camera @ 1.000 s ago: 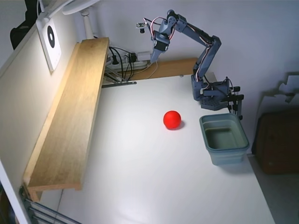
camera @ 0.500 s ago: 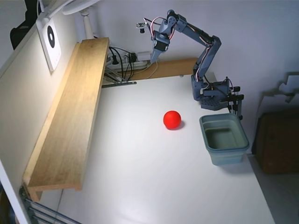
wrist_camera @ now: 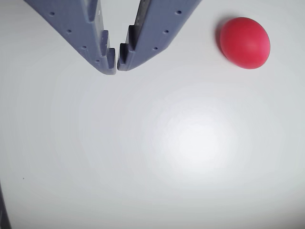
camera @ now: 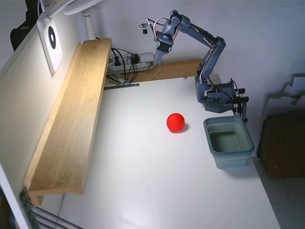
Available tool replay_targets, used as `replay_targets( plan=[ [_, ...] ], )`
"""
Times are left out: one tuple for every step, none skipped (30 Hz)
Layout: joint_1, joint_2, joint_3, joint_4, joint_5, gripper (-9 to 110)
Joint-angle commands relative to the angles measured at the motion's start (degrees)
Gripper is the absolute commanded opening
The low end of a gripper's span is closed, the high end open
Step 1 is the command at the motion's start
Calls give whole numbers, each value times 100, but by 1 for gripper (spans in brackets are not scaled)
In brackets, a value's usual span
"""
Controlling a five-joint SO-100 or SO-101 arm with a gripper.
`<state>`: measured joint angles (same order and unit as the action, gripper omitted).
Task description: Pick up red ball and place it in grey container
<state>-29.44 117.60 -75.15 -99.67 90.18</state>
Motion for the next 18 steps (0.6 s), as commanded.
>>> replay_targets(
  plan=[
    [-56,164,-61,-33,-18,-3],
    [-56,164,-61,-33,-18,-3],
    [-56,164,-61,-33,-18,-3],
    [-56,164,-61,-33,-18,-3],
    [-56,164,-61,-33,-18,-3],
    [-56,164,-61,-33,-18,-3],
    [-56,164,-61,-33,-18,-3],
    [-56,164,-61,-33,-18,-3],
    [-56,164,-61,-33,-18,-3],
    [-56,164,-61,-33,-18,-3],
    [-56,164,-61,-33,-18,-3],
    [-55,164,-61,-33,-18,-3],
    [-50,164,-61,-33,-18,-3],
    [-24,164,-61,-33,-18,-3],
    [26,164,-61,-33,-18,-3],
    [106,164,-61,-33,-18,38],
    [173,164,-61,-33,-18,38],
    [278,164,-61,-33,-18,38]
  ],
)
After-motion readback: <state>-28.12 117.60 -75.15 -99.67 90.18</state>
